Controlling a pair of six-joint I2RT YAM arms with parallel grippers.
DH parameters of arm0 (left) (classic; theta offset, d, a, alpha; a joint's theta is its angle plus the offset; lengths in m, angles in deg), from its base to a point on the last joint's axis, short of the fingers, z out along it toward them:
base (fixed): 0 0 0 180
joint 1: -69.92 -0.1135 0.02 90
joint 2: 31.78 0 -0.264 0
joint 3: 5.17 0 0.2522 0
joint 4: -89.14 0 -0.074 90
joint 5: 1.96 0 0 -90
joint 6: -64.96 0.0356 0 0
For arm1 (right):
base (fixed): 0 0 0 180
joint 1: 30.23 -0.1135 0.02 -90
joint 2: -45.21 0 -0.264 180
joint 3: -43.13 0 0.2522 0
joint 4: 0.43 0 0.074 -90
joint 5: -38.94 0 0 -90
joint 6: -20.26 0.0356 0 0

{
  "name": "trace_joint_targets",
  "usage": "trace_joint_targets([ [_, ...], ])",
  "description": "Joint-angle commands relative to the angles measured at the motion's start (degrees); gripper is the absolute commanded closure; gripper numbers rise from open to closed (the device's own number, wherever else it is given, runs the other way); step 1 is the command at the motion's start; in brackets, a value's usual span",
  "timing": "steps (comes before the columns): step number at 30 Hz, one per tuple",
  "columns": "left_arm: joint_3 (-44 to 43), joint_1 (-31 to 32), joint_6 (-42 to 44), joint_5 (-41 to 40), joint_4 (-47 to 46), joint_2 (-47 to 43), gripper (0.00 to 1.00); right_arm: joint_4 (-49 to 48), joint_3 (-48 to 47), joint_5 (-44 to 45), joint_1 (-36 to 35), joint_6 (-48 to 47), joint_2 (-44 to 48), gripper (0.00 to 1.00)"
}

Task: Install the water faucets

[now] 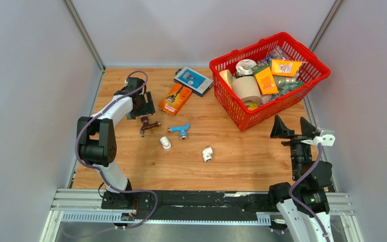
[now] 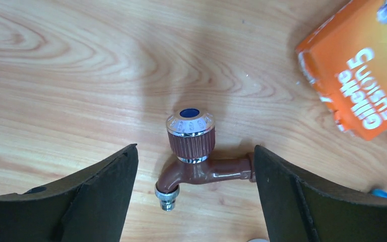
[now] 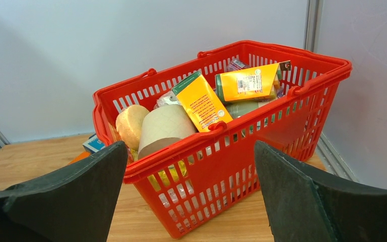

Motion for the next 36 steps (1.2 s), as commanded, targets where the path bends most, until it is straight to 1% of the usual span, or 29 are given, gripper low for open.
trace_joint_targets([
  [1,3.3,0.0,-6.7,-1.4,-5.9,-2.6,0.1,-1.7,0.5,-1.2,-0.3,-0.4,-0.4,0.0],
  [5,4.1,-0.1,-7.1,-0.7,-7.0,0.3,0.13,-1.7,0.5,-1.3,-0.3,-0.4,-0.1,0.0],
  [9,4.4,-0.1,-7.3,-1.2,-8.0,1.8,0.21,-1.7,0.5,-1.7,-0.3,-0.4,-0.1,0.0],
  [10,4.3,0.0,-7.4,-1.3,-8.2,1.9,0.26,-1.7,0.5,-1.7,-0.3,-0.4,-0.1,0.0],
  [11,4.2,0.0,-7.3,-1.2,-8.1,2.4,0.34,-1.7,0.5,-1.8,-0.3,-0.4,-0.1,0.0],
  [12,4.3,-0.1,-7.4,-0.7,-8.3,2.5,0.35,-1.7,0.4,-1.8,-0.4,-0.4,-0.1,0.0],
  [14,5.4,0.0,-7.6,0.0,-9.1,2.6,0.49,-1.6,0.3,-2.0,-0.4,-0.4,-0.3,0.0],
  [15,6.2,0.0,-7.7,0.3,-9.4,2.5,0.57,-1.6,0.1,-2.2,-0.3,-0.3,-0.4,0.0],
  [16,6.7,-0.1,-7.7,0.9,-9.9,1.7,0.63,-1.4,-0.1,-2.6,-0.4,-0.3,-0.7,0.0],
  [17,7.8,0.0,-7.6,1.6,-10.4,1.1,0.78,-1.2,-0.5,-3.9,-0.3,-0.2,-1.1,0.0],
  [21,10.6,0.0,-7.8,3.2,-11.7,-5.3,1.0,1.5,-3.7,-8.9,-0.3,0.9,-5.0,0.0],
  [26,14.1,0.2,-8.0,6.1,-11.9,-16.9,1.0,8.2,-10.7,-16.3,-0.4,4.1,-14.4,0.0],
  [27,14.4,0.4,-8.2,6.7,-11.8,-18.3,1.0,9.0,-11.8,-18.2,-0.3,4.5,-16.3,0.0],
  [28,15.1,1.2,-8.3,6.7,-11.7,-21.5,1.0,9.3,-13.0,-20.4,-0.4,4.9,-17.7,0.0],
  [31,16.5,3.4,-9.4,6.7,-10.9,-27.3,1.0,8.9,-15.5,-28.0,-0.3,6.3,-21.5,0.0],
  [32,17.2,4.7,-11.3,6.4,-10.9,-30.1,1.0,8.5,-16.0,-30.7,-0.3,6.8,-22.6,0.0],
  [36,19.0,7.9,-14.8,6.7,-10.9,-37.3,1.0,3.9,-16.3,-39.2,-0.8,11.1,-26.9,0.0],
])
